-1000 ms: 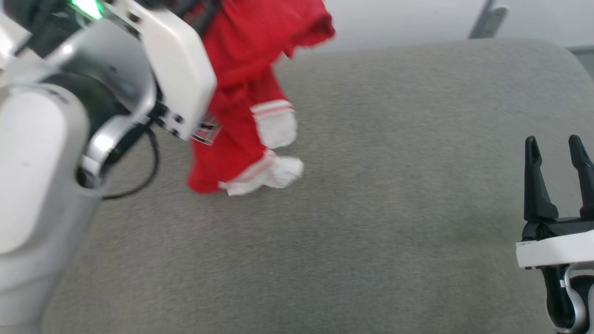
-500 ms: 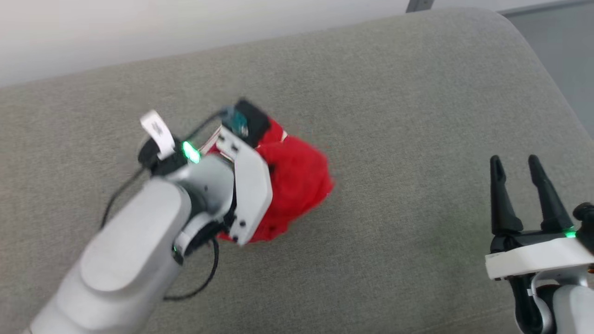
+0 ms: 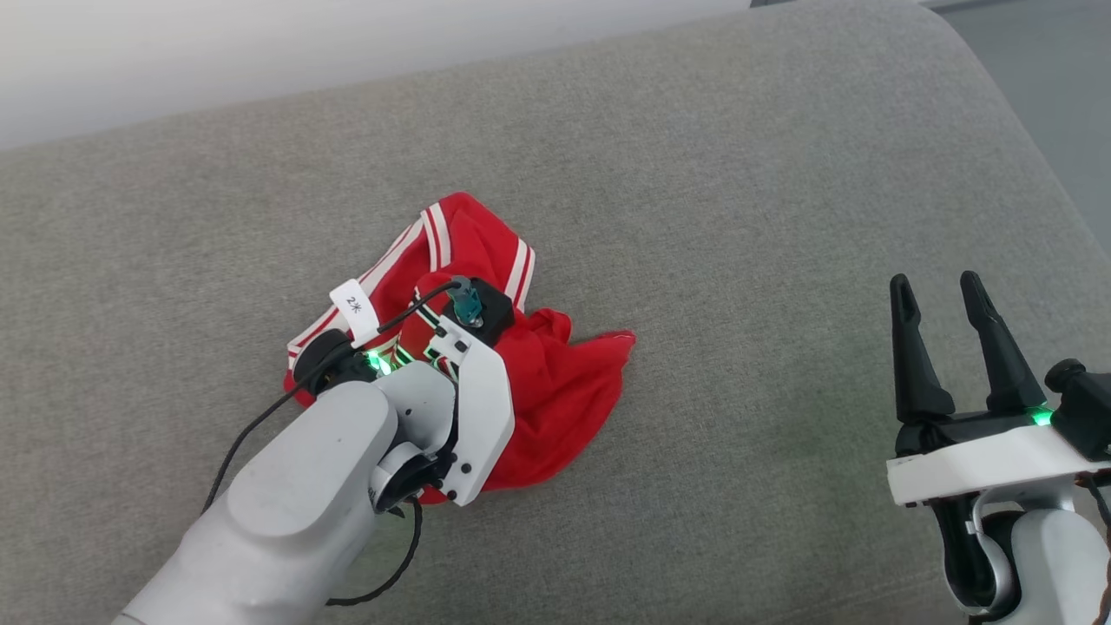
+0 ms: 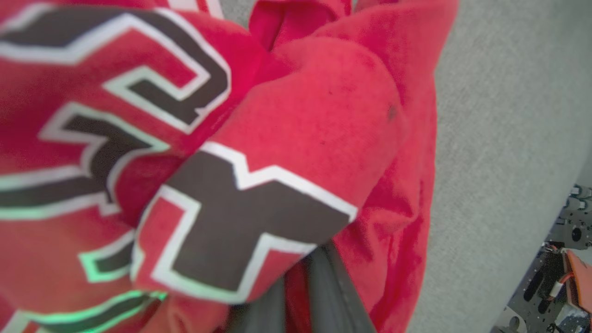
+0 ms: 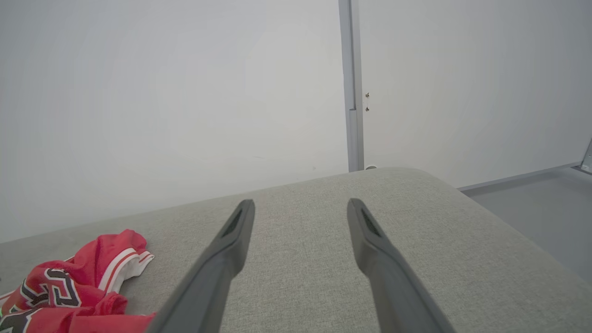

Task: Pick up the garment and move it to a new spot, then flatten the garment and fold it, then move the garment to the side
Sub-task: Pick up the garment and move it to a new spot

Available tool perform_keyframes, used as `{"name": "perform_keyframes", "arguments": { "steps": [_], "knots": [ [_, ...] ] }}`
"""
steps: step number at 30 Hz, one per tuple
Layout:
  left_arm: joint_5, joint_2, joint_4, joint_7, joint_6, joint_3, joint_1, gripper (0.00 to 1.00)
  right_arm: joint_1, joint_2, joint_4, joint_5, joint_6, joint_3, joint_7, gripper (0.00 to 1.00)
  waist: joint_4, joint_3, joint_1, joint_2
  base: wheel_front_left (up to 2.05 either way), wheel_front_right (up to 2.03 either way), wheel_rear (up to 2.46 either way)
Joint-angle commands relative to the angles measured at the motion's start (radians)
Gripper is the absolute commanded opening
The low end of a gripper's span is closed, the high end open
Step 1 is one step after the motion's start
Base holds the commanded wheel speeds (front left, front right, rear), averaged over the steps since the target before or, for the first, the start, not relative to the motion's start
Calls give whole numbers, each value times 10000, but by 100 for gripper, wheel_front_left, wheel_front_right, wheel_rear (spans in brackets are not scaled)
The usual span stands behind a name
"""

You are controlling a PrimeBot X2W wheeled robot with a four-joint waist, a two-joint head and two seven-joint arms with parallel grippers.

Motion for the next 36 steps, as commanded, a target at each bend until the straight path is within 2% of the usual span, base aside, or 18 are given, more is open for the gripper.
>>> {"name": "perform_keyframes", "arguments": {
  "steps": [1,9,17,18,26,36],
  "knots": [
    [-128,2,264,-153,-48,-91,108,100,-48,-83,15,25,-2,7,-68,100,91,-96,0,0,0,0,0],
    [-558,404,-752,-1297,-102,320,-94,100,365,-258,-98,-83,-2,-150,34,100,669,-807,0,0,0,0,0],
    [-616,1381,-2791,-3315,558,1316,1186,100,887,-457,-304,-556,-3,-424,76,100,1513,-1523,0,0,0,0,0],
    [-616,1381,-2791,-3315,558,1316,1186,100,887,-457,-304,-556,-3,-424,76,100,1513,-1523,0,0,0,0,0],
    [-237,2178,-3811,-6026,1529,2433,2748,100,1239,-376,-364,-1092,-2,-517,-21,100,2065,-1972,0,0,0,0,0],
    [-459,2640,-4480,-8907,2530,3698,5186,100,1663,-256,-278,-1350,-2,-741,-137,100,2572,-2400,0,0,0,0,0]
  ]
}}
